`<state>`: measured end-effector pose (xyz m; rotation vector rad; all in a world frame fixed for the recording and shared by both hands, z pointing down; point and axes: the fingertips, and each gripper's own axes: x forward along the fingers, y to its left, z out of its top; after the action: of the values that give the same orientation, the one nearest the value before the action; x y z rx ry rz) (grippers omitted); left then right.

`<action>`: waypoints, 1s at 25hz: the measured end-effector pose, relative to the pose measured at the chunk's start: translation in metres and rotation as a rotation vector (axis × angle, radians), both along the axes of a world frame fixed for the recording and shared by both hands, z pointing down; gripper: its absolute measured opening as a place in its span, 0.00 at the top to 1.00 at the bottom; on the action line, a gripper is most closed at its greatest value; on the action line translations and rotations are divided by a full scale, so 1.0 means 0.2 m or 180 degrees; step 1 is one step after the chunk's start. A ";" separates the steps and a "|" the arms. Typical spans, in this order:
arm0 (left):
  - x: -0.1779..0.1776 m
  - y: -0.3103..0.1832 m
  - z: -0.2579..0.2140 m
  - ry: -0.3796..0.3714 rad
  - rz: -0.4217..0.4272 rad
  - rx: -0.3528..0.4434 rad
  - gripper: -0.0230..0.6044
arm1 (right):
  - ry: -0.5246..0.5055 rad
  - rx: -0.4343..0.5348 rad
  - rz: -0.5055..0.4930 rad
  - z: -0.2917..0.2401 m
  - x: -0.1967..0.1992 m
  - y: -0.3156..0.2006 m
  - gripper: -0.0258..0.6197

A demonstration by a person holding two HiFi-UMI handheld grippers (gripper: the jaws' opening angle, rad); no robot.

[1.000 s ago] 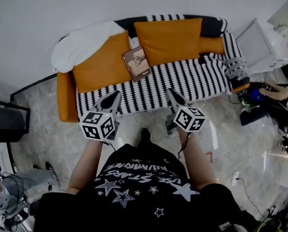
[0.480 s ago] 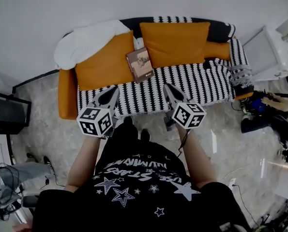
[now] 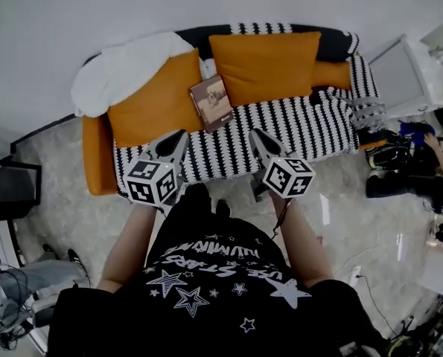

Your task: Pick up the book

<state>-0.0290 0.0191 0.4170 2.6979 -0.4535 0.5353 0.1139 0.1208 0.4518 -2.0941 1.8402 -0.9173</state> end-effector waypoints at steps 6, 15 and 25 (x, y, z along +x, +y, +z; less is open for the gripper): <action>0.00 -0.26 0.09 -0.0030 -0.0051 -0.0162 0.94 | 0.0056 -0.0116 -0.0064 0.03 0.02 -0.29 0.90; 0.08 -0.57 0.21 -0.0056 0.0081 -0.0334 0.94 | 0.0116 -0.0302 -0.0006 0.08 0.09 -0.58 0.90; 0.16 -0.77 0.33 -0.0043 0.0295 -0.0486 0.94 | 0.0158 -0.0501 0.0256 0.16 0.16 -0.69 0.90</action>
<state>0.0026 -0.1351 0.4831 2.5795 -0.2801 0.5893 0.1467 -0.0168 0.4830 -2.2851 1.7443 -1.0296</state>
